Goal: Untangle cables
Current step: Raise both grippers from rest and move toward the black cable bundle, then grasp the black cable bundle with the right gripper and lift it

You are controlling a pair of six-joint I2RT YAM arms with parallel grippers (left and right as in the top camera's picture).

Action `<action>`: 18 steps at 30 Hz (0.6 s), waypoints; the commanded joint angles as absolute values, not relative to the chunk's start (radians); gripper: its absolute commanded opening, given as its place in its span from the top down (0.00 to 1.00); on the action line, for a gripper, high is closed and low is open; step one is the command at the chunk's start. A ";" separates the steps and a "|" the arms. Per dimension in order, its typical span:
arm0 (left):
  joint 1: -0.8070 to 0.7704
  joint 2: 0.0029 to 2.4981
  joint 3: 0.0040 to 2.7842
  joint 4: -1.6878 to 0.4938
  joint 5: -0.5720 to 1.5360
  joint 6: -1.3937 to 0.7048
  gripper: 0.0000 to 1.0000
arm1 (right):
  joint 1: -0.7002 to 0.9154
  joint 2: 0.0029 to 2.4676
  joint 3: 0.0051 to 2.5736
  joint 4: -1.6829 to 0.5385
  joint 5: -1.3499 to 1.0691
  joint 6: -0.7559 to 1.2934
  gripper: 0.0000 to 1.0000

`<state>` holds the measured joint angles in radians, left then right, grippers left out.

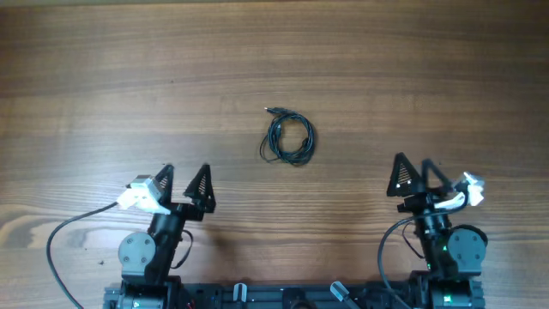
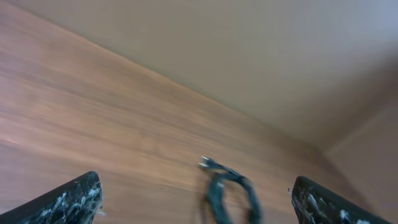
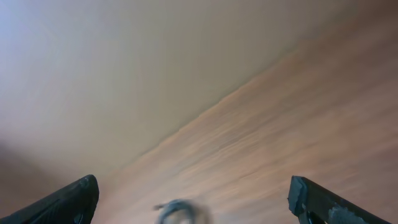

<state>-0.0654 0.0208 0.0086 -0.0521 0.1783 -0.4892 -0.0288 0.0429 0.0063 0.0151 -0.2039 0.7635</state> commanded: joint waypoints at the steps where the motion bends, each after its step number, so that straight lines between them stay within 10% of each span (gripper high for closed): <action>1: -0.071 0.060 0.006 -0.046 0.415 -0.586 0.00 | -0.027 0.103 0.005 0.035 -0.468 0.832 0.00; 11: -0.110 0.569 0.432 -0.336 0.488 -0.374 0.00 | -0.025 0.432 0.215 0.004 -0.789 0.531 0.00; 18: -0.149 0.926 0.783 -0.585 0.497 -0.408 0.00 | -0.025 0.817 0.809 -0.777 -0.683 0.160 0.00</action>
